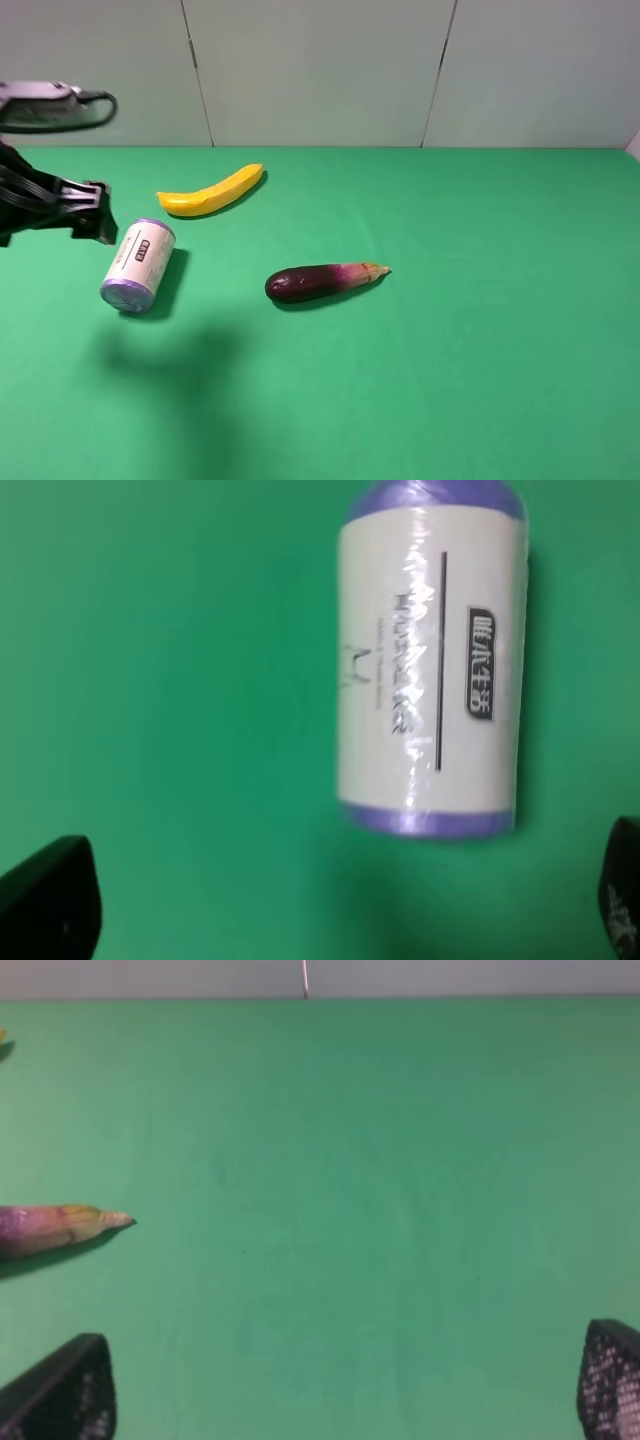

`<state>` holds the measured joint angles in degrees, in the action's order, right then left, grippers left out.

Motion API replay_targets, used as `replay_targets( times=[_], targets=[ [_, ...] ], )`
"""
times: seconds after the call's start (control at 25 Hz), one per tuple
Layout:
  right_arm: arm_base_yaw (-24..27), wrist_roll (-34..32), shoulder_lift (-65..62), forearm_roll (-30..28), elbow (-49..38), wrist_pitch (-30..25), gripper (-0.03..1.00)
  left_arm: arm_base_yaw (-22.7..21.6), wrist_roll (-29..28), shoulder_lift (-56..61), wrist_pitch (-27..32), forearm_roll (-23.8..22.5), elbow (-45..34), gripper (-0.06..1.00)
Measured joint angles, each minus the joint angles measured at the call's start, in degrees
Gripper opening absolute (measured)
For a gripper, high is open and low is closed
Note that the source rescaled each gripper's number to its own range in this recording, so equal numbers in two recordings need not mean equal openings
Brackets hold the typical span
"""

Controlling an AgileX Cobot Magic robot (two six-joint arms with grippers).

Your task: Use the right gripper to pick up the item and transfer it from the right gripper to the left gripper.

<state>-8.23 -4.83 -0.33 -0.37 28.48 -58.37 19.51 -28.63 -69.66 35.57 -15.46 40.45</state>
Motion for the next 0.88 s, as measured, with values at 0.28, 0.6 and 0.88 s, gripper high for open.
replay_targets(
  times=[0.28, 0.6, 0.88],
  targets=[
    [0.0, 0.0, 0.0, 0.0, 0.0, 0.07, 1.0, 0.0, 3.37, 12.17, 16.21, 0.0, 7.29, 1.0],
    [0.0, 0.0, 0.0, 0.0, 0.0, 0.07, 1.0, 0.0, 5.97, 19.88, 31.73, 0.73, 18.54, 1.0],
    [0.0, 0.0, 0.0, 0.0, 0.0, 0.07, 1.0, 0.0, 8.69, 29.7, 31.73, 4.8, 18.92, 1.0]
  ],
)
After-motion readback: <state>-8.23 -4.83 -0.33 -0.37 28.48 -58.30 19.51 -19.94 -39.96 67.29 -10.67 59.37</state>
